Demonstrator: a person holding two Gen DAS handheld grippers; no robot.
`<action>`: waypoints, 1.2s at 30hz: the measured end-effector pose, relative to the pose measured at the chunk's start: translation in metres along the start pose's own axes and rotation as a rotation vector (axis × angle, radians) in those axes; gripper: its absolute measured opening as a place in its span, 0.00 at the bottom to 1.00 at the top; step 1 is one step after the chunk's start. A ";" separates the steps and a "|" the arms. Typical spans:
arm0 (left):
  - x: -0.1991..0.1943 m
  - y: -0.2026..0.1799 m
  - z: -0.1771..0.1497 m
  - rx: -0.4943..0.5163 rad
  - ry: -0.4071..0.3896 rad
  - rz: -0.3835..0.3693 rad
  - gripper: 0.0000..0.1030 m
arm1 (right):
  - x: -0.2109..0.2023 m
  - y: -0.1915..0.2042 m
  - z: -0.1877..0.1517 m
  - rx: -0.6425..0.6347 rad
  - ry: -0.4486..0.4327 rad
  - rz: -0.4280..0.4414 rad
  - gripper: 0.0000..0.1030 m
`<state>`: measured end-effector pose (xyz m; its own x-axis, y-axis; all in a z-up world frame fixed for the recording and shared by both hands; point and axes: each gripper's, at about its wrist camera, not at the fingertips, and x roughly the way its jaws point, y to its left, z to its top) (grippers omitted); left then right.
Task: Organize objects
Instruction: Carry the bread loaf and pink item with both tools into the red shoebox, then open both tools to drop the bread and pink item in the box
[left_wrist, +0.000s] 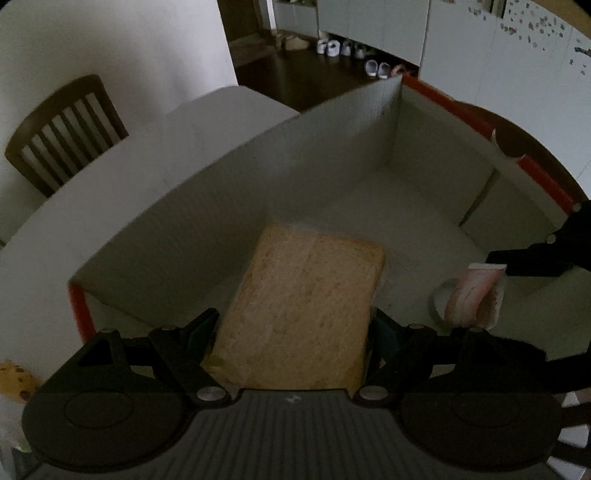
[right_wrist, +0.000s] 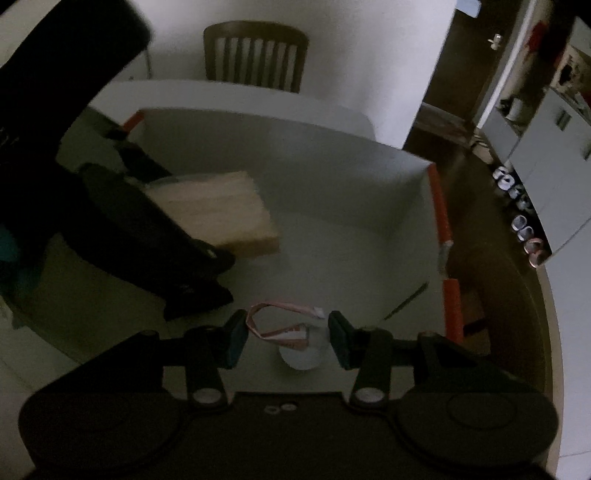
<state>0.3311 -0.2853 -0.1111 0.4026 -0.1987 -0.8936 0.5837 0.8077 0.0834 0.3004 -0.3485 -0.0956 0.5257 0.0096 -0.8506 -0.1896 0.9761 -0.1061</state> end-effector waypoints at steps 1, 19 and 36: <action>0.002 0.000 0.000 0.003 0.007 -0.001 0.83 | 0.003 0.002 0.000 -0.007 0.013 0.007 0.45; 0.014 0.011 -0.002 -0.051 0.071 -0.074 0.83 | 0.014 -0.007 0.005 0.073 0.108 0.073 0.55; -0.039 0.020 -0.020 -0.067 -0.085 -0.108 0.96 | -0.032 -0.021 0.000 0.136 -0.004 0.102 0.61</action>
<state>0.3131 -0.2500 -0.0833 0.3998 -0.3309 -0.8548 0.5797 0.8137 -0.0438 0.2876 -0.3696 -0.0663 0.5131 0.1104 -0.8512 -0.1284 0.9904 0.0511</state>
